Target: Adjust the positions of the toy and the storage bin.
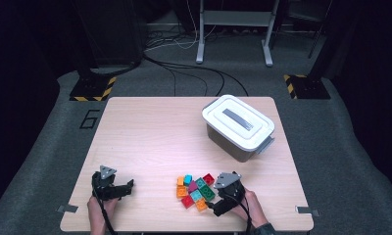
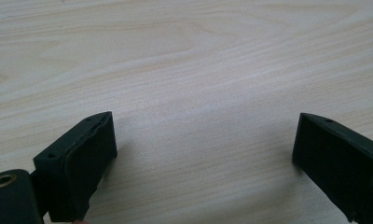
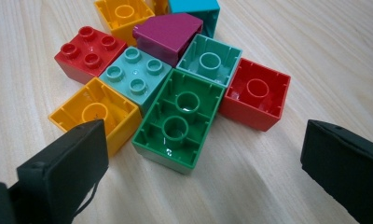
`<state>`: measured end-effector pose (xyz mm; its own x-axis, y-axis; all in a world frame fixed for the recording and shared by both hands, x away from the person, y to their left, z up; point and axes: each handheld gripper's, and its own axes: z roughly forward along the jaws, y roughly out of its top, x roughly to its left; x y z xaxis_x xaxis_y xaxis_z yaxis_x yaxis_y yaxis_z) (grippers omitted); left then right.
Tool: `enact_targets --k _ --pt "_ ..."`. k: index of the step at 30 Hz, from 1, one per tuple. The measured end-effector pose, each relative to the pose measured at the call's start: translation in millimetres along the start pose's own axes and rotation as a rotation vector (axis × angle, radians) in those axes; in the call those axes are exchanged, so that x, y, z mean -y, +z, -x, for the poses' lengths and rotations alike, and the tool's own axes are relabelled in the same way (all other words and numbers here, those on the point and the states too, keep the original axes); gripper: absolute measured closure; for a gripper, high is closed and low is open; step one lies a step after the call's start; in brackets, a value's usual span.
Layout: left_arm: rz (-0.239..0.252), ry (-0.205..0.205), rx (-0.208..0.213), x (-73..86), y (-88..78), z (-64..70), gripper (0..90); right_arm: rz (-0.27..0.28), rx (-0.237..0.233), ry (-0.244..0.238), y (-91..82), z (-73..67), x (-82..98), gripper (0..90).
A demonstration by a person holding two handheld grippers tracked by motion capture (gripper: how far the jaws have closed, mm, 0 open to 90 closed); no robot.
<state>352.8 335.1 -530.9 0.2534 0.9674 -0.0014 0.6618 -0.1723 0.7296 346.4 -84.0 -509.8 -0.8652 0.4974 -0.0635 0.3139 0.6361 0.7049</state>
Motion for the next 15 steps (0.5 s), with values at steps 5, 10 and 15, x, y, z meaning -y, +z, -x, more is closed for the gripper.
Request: enact_targets --k 5,10,15 --pt "0.000 -0.001 0.000 -0.1 -0.1 0.1 5.9 -0.016 -0.001 -0.012 3.9 -0.9 1.4 0.0" --pt "0.000 0.001 0.000 0.0 -0.1 0.0 5.9 -0.015 -0.012 -0.014 7.4 -2.4 0.3 0.1" --pt "-0.002 0.004 -0.001 0.0 -0.2 -0.1 5.9 -0.020 -0.028 -0.030 14.1 -5.4 -3.6 0.3"
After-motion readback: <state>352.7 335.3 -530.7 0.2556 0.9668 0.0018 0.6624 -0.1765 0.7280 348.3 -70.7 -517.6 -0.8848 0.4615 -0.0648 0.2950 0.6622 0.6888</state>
